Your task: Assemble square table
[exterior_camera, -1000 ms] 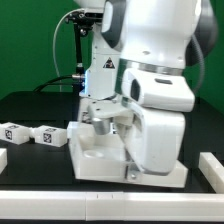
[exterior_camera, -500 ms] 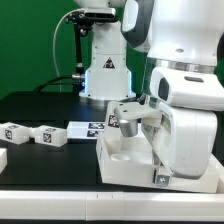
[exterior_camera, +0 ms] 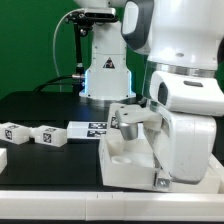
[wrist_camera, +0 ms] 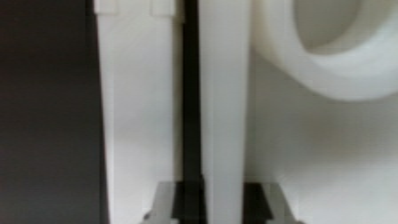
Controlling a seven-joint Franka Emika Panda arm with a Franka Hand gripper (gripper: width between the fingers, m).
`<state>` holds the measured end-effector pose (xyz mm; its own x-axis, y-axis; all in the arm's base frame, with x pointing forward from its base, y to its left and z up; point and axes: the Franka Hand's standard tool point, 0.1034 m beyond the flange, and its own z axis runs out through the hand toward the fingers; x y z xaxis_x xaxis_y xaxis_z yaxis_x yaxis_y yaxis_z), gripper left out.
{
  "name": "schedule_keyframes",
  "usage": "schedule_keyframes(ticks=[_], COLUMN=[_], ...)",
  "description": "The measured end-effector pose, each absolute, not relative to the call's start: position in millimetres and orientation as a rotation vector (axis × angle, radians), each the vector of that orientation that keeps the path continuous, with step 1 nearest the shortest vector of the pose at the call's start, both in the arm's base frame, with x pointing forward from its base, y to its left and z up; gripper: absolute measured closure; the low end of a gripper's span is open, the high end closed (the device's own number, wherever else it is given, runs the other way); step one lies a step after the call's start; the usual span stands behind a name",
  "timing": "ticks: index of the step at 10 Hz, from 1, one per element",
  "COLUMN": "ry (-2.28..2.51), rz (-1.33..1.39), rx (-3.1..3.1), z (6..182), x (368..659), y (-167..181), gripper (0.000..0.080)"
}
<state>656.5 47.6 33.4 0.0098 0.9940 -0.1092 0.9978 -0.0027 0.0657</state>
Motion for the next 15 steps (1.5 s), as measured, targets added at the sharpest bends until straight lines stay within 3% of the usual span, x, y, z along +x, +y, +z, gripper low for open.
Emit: schedule_keyframes(ticks=[6,8,9,10,12,15], ry=[2.077,2.065,2.038,2.021,1.825,1.573], rz=[-0.086,-0.083,-0.076,-0.076,-0.104,-0.088], rx=[2.209,2.217,2.229,2.236,2.394,2.561], z=[30.6,32.5,46.3,64.3,89.1,88.1], x=[660,661,664,663,659,658], y=[53,51,46,38,19,18], gripper=[0.0755,0.0438,0.0256,0.0256,0.0156,0.0151])
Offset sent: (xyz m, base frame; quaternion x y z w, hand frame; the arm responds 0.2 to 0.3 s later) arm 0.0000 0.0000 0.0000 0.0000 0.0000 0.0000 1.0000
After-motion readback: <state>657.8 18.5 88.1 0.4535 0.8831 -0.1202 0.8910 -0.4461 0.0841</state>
